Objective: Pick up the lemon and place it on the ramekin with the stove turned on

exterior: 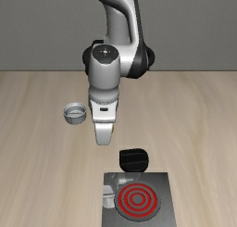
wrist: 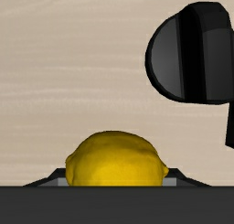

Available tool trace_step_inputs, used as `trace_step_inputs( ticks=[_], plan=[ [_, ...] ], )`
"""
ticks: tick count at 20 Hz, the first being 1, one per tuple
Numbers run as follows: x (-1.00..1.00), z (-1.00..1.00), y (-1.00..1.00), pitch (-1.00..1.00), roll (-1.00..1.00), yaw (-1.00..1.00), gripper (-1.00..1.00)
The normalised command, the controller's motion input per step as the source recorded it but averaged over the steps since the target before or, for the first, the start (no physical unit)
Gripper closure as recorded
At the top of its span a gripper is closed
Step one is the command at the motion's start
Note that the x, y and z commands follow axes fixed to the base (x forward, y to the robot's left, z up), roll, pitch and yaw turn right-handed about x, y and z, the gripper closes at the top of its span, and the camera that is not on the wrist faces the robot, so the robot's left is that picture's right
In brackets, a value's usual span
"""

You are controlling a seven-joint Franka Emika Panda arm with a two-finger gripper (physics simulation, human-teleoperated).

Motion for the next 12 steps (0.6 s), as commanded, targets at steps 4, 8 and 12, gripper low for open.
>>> trace_step_inputs(
  ticks=[4,8,12],
  plan=[
    [0.00,0.00,-1.00,0.00,0.00,0.00,1.00],
    [0.00,0.00,-1.00,0.00,0.00,0.00,1.00],
    [-0.75,0.00,-0.25,0.00,0.00,0.00,1.00]
  ],
)
